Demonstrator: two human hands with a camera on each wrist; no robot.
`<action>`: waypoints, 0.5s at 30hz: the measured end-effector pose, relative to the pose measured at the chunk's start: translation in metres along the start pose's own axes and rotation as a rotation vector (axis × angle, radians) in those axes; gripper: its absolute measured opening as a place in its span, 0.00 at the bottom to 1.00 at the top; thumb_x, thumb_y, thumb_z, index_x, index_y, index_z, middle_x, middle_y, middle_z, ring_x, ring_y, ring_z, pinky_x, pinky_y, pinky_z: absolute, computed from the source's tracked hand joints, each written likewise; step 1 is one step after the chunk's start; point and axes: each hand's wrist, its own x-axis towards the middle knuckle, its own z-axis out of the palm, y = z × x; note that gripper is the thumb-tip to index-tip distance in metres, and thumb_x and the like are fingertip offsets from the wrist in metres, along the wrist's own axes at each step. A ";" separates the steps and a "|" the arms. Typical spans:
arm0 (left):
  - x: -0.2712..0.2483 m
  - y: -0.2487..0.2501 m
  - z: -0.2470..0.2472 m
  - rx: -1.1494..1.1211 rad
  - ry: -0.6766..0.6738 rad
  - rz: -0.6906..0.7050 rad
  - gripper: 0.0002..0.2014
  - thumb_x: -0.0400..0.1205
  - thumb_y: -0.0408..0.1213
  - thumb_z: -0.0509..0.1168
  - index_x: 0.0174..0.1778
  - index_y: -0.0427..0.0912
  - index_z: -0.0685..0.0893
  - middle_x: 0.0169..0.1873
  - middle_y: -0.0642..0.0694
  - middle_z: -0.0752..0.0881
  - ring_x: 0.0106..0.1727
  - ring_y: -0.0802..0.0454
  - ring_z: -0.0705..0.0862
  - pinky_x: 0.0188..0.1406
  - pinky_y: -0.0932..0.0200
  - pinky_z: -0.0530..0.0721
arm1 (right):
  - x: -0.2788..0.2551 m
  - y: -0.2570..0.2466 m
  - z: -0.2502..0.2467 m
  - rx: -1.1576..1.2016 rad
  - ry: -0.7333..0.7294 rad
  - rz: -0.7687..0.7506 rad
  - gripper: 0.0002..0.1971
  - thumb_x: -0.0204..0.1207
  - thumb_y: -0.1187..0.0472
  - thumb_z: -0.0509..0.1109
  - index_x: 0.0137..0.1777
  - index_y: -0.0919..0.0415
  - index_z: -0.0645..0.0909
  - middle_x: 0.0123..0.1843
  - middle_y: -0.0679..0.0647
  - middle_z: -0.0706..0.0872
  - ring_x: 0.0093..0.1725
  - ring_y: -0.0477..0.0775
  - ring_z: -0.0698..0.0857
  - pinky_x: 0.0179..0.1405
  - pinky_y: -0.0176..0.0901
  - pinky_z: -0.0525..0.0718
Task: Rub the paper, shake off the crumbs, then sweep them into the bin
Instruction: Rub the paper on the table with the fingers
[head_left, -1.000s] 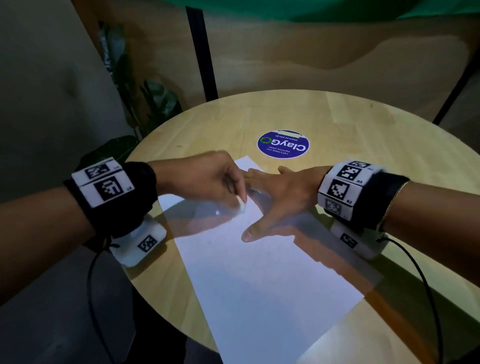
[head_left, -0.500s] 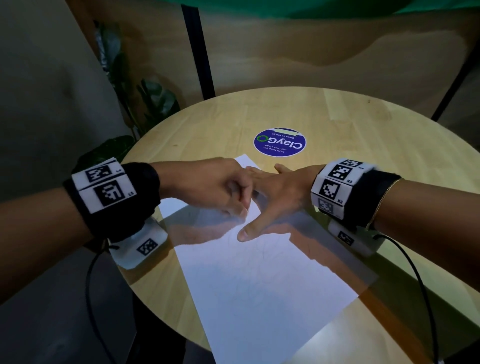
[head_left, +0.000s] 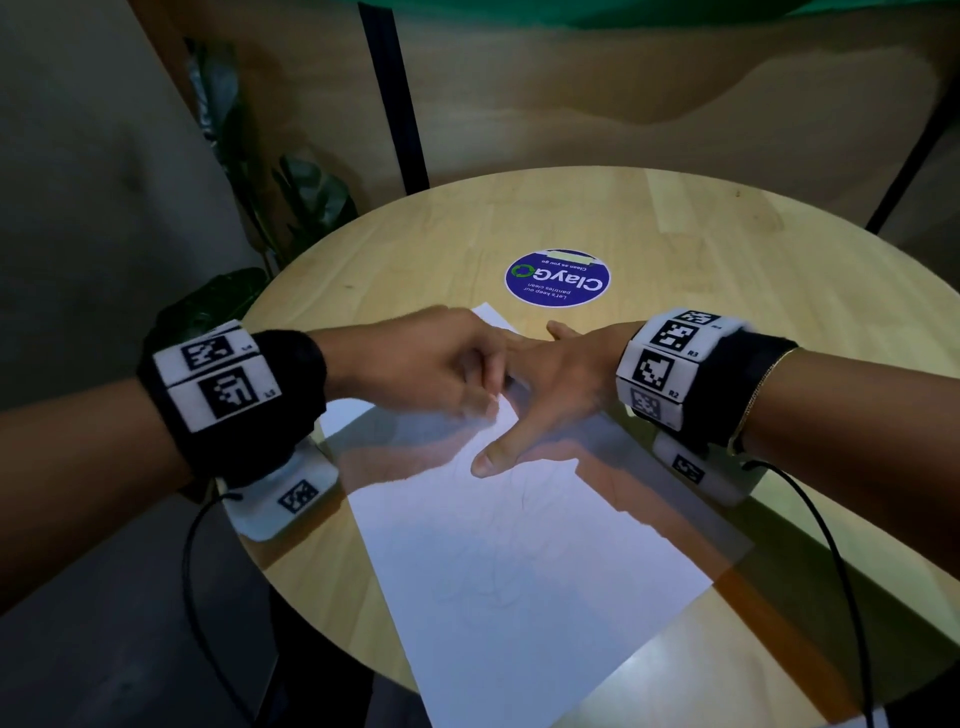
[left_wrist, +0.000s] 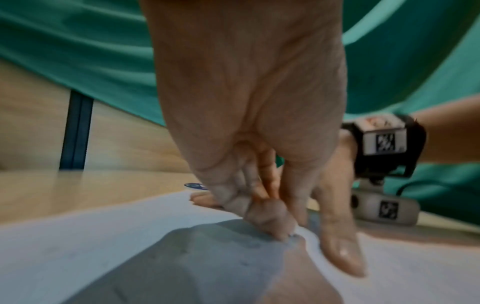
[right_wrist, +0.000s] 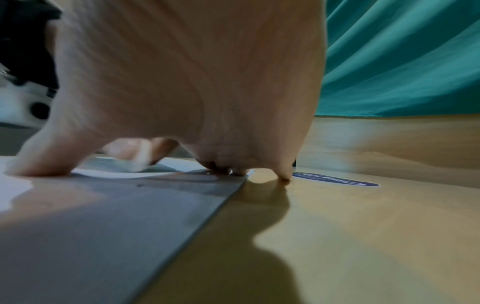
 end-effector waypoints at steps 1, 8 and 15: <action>-0.001 0.002 0.001 -0.032 -0.058 0.012 0.06 0.84 0.34 0.80 0.47 0.40 0.89 0.41 0.43 0.97 0.38 0.49 0.93 0.42 0.59 0.89 | 0.000 0.000 -0.001 0.011 0.000 0.003 0.46 0.67 0.22 0.77 0.84 0.31 0.65 0.93 0.34 0.48 0.91 0.37 0.38 0.88 0.65 0.29; -0.003 0.001 -0.005 -0.015 -0.092 0.023 0.04 0.85 0.33 0.79 0.48 0.40 0.90 0.43 0.42 0.97 0.43 0.44 0.94 0.45 0.54 0.90 | 0.000 0.000 -0.001 0.001 -0.009 0.010 0.49 0.66 0.21 0.77 0.85 0.30 0.63 0.93 0.33 0.44 0.92 0.43 0.35 0.88 0.65 0.30; -0.006 -0.005 -0.012 0.031 -0.045 0.036 0.03 0.85 0.33 0.78 0.47 0.45 0.92 0.43 0.46 0.96 0.42 0.49 0.94 0.48 0.50 0.93 | 0.000 0.000 -0.002 -0.016 -0.008 -0.001 0.54 0.65 0.20 0.76 0.88 0.28 0.54 0.94 0.34 0.39 0.92 0.41 0.34 0.89 0.65 0.31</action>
